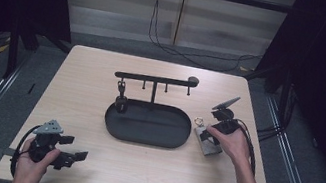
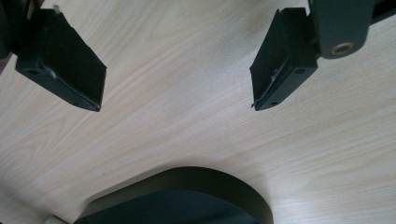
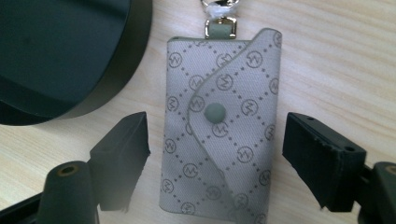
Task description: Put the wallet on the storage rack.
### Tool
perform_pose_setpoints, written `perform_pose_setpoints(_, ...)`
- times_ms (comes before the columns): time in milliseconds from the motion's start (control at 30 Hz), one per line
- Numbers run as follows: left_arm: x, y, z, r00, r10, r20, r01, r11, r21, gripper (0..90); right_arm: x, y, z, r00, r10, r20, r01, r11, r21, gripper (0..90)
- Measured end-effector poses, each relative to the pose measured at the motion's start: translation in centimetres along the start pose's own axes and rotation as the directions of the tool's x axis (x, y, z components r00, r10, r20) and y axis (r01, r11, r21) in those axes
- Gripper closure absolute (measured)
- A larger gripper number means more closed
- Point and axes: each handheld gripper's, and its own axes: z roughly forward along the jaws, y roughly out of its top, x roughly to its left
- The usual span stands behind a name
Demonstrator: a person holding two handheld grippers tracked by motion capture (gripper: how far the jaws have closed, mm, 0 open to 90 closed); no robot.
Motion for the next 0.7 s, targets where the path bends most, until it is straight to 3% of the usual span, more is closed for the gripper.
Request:
perform_pose_setpoints(67, 0.0, 0.0, 0.0, 1.0000, -0.001, 0.005, 0.001, 1.0000, -0.003, 18.0, 0.2, 0.1, 0.4, 0.9991, -0.011, 0.040, 0.010, 1.000, 0.022, 23.0)
perform_pose_setpoints(700, 0.1, 0.0, -0.1, 1.0000, -0.003, 0.008, 0.003, 1.0000, -0.007, 18.0, 0.2, 0.8, 2.1, 0.9993, 0.017, 0.034, -0.019, 0.998, 0.067, 25.8)
